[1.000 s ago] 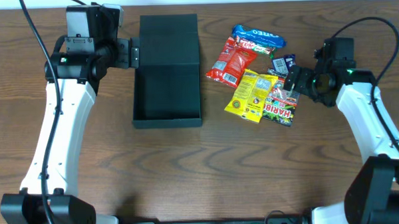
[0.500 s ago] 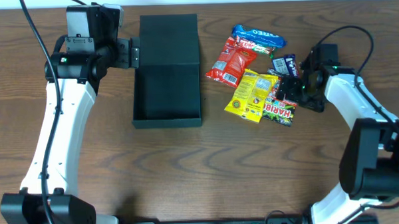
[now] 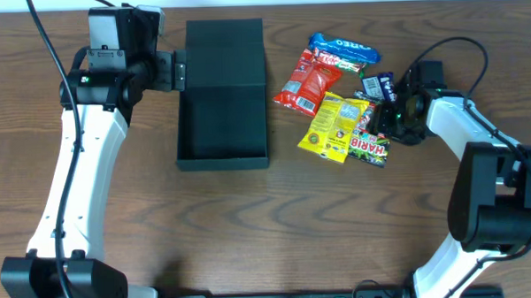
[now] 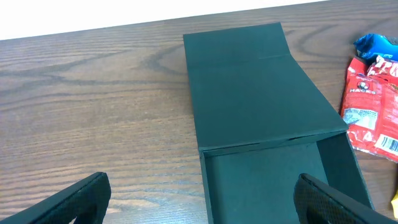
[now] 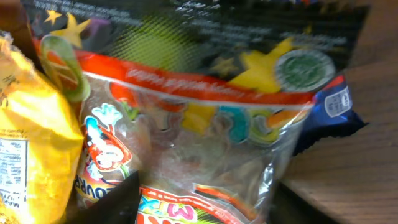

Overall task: Pack container
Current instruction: 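Reach the right gripper to the snack pile and grasp the Haribo bag, then carry the Haribo bag left and lower it into the black box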

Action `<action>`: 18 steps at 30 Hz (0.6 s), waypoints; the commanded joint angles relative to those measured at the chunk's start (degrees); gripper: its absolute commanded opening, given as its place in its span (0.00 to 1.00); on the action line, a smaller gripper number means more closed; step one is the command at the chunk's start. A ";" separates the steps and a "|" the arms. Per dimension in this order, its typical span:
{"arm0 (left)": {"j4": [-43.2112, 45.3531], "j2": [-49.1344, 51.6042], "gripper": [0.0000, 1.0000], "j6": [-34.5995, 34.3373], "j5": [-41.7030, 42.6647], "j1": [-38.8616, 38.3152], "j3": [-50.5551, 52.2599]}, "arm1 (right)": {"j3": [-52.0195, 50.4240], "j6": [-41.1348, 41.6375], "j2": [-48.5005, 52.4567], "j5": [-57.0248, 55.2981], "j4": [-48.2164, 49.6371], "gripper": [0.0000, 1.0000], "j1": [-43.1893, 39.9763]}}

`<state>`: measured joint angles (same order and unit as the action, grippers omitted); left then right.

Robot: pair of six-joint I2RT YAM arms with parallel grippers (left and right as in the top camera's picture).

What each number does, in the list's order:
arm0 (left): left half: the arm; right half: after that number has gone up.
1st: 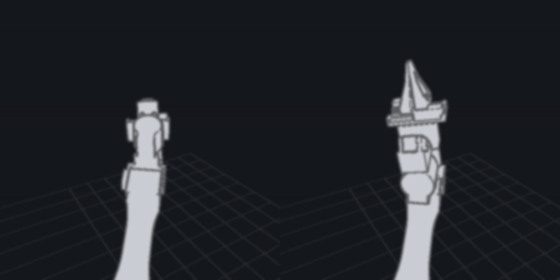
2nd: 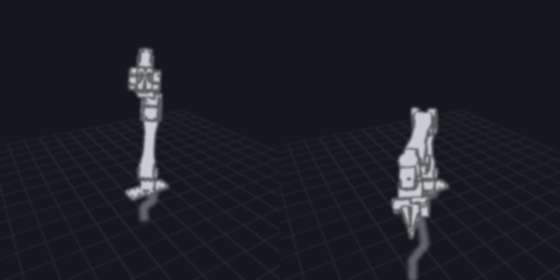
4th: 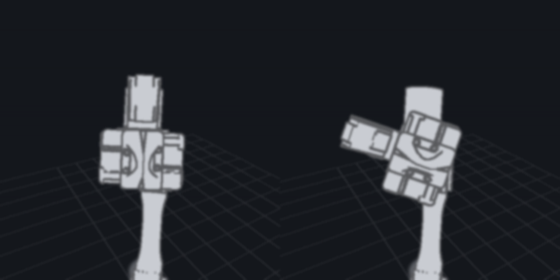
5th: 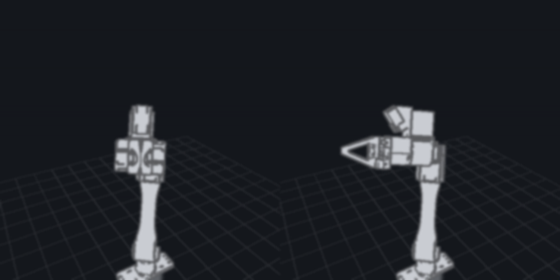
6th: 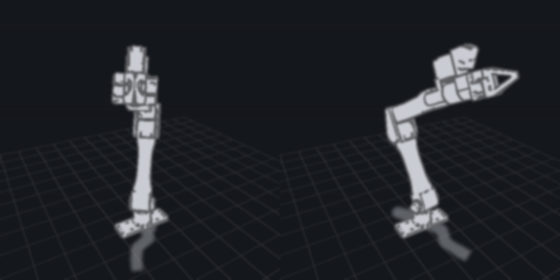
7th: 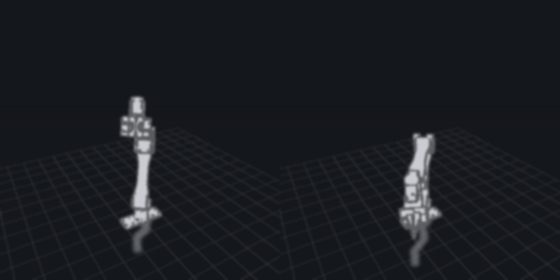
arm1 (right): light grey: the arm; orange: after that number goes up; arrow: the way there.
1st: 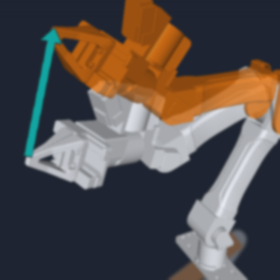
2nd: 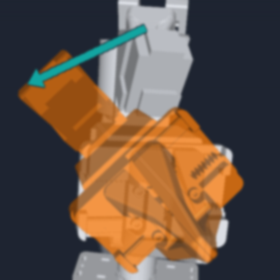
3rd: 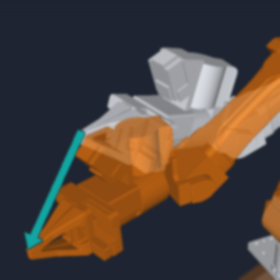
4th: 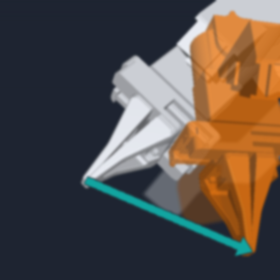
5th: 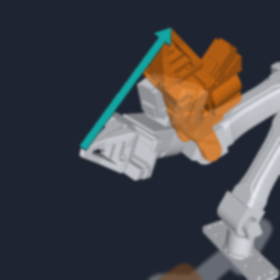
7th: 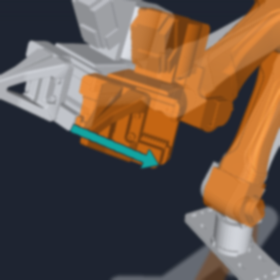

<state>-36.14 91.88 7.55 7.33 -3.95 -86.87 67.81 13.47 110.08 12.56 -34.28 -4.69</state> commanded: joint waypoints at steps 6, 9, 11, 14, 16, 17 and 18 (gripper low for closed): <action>-0.04 0.70 0.95 0.61 0.17 0.17 -0.28 | 0.46 0.22 0.59 5.16 0.22 0.01 0.17; -0.04 0.70 0.95 0.61 0.17 0.17 -0.28 | 0.74 0.20 0.00 7.43 -0.28 0.01 0.15; -0.04 0.70 0.96 0.61 0.17 0.17 -0.28 | 1.53 0.17 -1.31 7.32 -1.79 0.01 0.15; -0.04 0.70 0.95 0.61 0.17 0.17 -0.28 | 3.23 0.22 -4.68 6.51 -3.54 0.02 0.15; -0.04 0.70 0.95 0.61 0.17 0.17 -0.28 | 4.63 1.66 -7.63 4.35 -4.59 0.02 0.15; -0.07 0.70 0.95 0.61 0.17 0.17 -0.28 | 5.22 2.38 -9.14 3.39 -5.03 0.02 0.15; -0.07 0.70 0.95 0.61 0.17 0.17 -0.28 | 5.81 2.36 -10.71 3.10 -5.31 0.02 0.15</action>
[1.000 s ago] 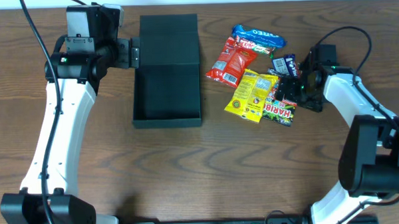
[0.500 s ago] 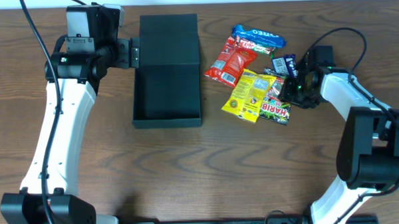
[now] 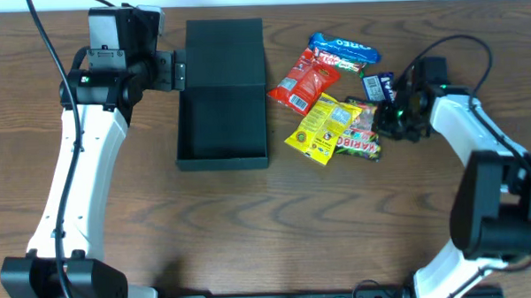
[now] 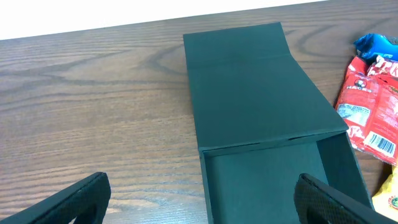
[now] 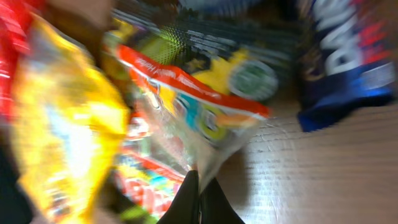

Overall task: Pack container
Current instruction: 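Carry the Haribo bag left and lower it into the black box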

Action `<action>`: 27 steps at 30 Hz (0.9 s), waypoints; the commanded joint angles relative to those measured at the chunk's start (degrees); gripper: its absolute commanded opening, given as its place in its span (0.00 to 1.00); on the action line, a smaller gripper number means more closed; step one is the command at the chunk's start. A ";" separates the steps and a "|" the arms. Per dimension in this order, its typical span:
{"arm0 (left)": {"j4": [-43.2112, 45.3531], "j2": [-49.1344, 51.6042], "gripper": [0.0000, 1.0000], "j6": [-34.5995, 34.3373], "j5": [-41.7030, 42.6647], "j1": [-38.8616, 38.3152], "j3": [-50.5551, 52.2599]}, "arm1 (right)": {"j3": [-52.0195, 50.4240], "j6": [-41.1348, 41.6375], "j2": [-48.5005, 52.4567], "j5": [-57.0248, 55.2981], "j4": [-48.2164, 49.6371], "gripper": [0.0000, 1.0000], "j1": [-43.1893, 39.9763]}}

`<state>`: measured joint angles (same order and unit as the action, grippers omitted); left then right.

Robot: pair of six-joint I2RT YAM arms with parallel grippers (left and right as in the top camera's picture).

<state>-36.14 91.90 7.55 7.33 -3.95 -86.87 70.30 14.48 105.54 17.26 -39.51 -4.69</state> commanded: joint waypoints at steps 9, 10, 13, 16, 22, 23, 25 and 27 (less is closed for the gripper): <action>0.02 0.68 0.95 0.61 -0.57 0.37 -0.28 | 5.84 1.33 -20.39 -0.07 1.55 0.02 3.72; 0.02 0.68 0.95 0.61 -0.81 0.66 -0.28 | 5.84 1.31 -21.03 1.31 2.38 0.02 4.74; 0.04 0.68 0.95 0.57 -1.75 2.21 -0.28 | 5.81 -0.22 -21.09 8.55 6.19 0.01 8.87; 0.02 0.68 0.96 -0.22 -1.49 4.94 -0.28 | 5.81 -0.59 -19.19 14.86 11.30 0.01 14.08; 0.02 0.68 0.95 -0.46 -1.33 9.81 -0.28 | 5.84 -0.59 -11.45 26.03 24.70 0.02 24.20; 0.02 0.68 0.96 -0.44 -1.33 10.54 -0.28 | 5.84 -0.52 -9.94 27.41 27.04 0.01 25.44; 0.02 0.68 0.95 -0.46 -1.31 11.67 -0.28 | 5.84 1.18 -6.88 28.46 30.82 0.01 27.61; 0.13 0.68 0.95 -0.39 -1.31 13.14 -0.28 | 5.84 3.74 -2.75 30.84 34.93 0.02 29.73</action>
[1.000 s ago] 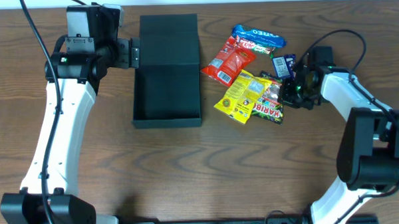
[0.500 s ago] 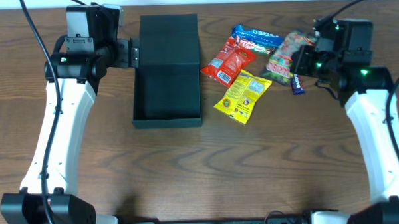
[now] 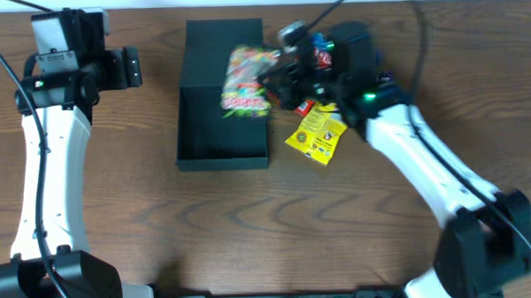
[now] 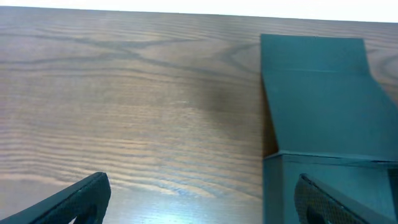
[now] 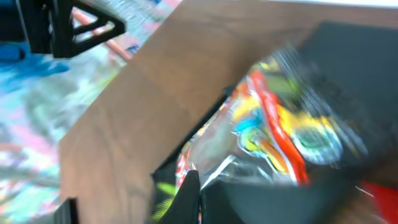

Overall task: Pack container
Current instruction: 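Carry the Haribo bag left and lower it into the black box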

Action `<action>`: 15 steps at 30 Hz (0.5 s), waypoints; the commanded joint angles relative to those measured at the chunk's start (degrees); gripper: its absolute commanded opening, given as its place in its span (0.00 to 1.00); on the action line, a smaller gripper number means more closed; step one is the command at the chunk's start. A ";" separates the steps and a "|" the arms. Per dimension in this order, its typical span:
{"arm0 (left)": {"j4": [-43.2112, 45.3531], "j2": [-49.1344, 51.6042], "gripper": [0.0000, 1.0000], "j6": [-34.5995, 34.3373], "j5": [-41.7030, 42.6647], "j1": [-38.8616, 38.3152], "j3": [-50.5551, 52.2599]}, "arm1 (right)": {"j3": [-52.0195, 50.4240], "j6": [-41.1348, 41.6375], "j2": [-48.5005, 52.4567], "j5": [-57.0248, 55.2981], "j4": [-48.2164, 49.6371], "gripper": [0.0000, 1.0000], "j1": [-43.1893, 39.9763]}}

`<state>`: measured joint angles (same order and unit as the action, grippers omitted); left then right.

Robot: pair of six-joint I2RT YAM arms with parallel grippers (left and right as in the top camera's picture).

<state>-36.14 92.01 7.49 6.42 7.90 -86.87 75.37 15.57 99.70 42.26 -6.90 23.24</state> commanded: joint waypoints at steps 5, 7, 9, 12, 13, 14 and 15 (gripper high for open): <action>0.61 0.57 0.95 -0.20 -0.24 3.32 -0.28 | 0.76 5.62 8.72 8.39 6.91 0.01 4.70; 0.61 0.57 0.95 -0.17 0.44 3.76 -0.28 | 0.76 5.84 10.12 8.81 7.65 0.01 5.84; 0.66 0.57 0.95 -0.20 1.16 3.93 -0.28 | 0.76 5.88 11.04 8.81 7.74 0.02 6.86; 0.63 0.57 0.95 -0.20 1.14 3.93 -0.28 | 0.76 6.67 12.24 8.70 7.76 0.01 8.22; 0.61 0.57 0.95 -0.20 1.14 3.93 -0.28 | 0.76 6.69 12.68 8.59 7.87 0.01 8.33; 0.61 0.57 0.95 -0.22 1.16 3.93 -0.28 | 0.76 6.69 13.03 8.59 8.04 0.01 8.35; 0.59 0.57 0.95 -0.22 1.16 3.93 -0.28 | 0.74 6.69 13.53 8.61 8.02 0.01 8.35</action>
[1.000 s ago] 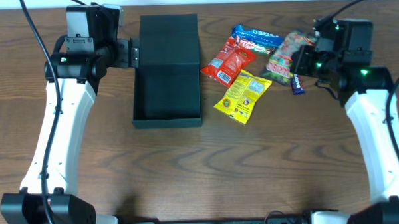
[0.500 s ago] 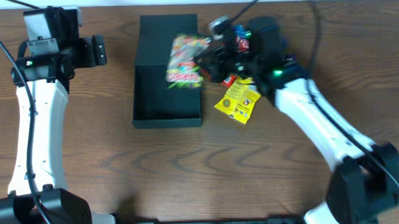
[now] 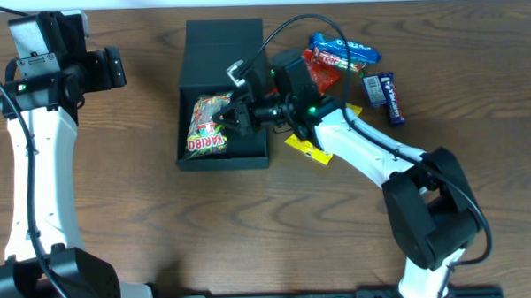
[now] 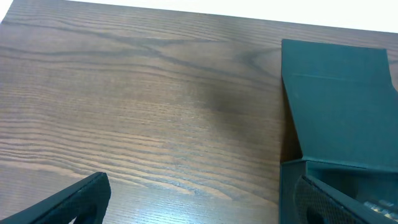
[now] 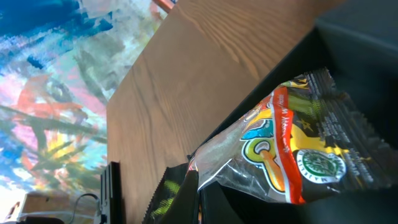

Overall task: Pack container
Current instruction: 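Carry the Haribo bag left and lower it into the black box, then release the Haribo bag inside the box and lift the right gripper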

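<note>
The black box (image 3: 219, 49) lies at the back centre, its open compartment toward the front. The Haribo gummy bag (image 3: 205, 124) lies inside that compartment. My right gripper (image 3: 237, 115) reaches over the box's right wall and is shut on the bag's clear edge. In the right wrist view the bag (image 5: 292, 155) hangs from the pinched fingertips of that gripper (image 5: 198, 186). Left of the box, apart from it, my left gripper (image 3: 110, 66) is open and holds nothing. In the left wrist view that gripper (image 4: 196, 208) is over bare wood, the box (image 4: 339, 106) to its right.
Right of the box lie a blue Oreo pack (image 3: 343, 49), a red bag (image 3: 323, 73), a yellow bag (image 3: 304, 146) partly under my right arm, and a dark blue bar (image 3: 388, 96). The table's far edge runs just behind them.
My right gripper has gone from over the box's back part to down at the open compartment, and the Haribo bag now lies inside. My left gripper has shifted slightly further left.
At first my right gripper sat at the Haribo bag in the snack pile at the right, and my left gripper stood close by the box's left side. Then the right gripper was shut on the bag's edge. Later it held the bag over the box, with my left gripper drawn away left.
</note>
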Action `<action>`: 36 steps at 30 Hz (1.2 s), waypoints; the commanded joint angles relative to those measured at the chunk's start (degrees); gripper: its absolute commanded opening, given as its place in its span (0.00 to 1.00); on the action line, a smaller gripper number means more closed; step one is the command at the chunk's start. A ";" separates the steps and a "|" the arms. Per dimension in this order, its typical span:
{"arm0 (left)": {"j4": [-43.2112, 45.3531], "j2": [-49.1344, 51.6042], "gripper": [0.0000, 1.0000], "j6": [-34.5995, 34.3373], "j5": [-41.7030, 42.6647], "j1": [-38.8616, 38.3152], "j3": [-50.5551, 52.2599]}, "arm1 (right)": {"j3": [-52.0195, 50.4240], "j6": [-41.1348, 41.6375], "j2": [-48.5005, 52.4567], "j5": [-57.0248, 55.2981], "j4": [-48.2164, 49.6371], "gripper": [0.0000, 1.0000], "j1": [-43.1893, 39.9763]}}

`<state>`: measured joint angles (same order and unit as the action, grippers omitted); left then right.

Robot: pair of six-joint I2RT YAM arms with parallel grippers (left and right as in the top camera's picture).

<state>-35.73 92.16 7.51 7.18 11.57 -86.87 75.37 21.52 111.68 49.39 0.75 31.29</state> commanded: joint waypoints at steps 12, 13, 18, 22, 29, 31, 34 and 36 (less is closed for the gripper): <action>-0.04 0.42 0.96 -0.26 0.39 0.26 -0.28 | 0.76 1.07 5.40 1.16 4.68 0.01 0.20; -0.04 0.42 0.95 -0.26 0.39 0.26 -0.28 | 0.76 1.25 5.62 1.18 5.64 0.01 0.20; -0.04 0.42 0.95 -0.26 0.42 0.26 -0.28 | 0.76 1.38 5.70 -0.98 6.93 0.01 0.07; -0.02 0.42 0.95 -0.24 1.68 0.26 -0.28 | 0.76 1.40 7.72 -2.45 7.06 0.01 0.07; -0.02 0.42 0.95 -0.24 2.36 0.26 -0.28 | 0.81 9.20 9.92 -3.34 7.43 0.99 -2.23; -0.07 0.42 0.95 -0.24 2.56 0.26 -0.28 | 1.25 10.88 9.51 -0.42 7.39 0.99 -3.67; -0.11 0.42 0.95 -0.24 2.95 0.26 -0.28 | 2.49 12.44 8.52 4.74 7.34 0.99 -6.08; -0.31 0.42 0.95 -0.24 2.95 0.26 -0.28 | 3.52 12.57 7.52 6.19 6.97 0.99 -7.10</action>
<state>-35.81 92.16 7.51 9.10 11.57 -86.87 76.38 31.97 121.43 51.68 7.84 26.17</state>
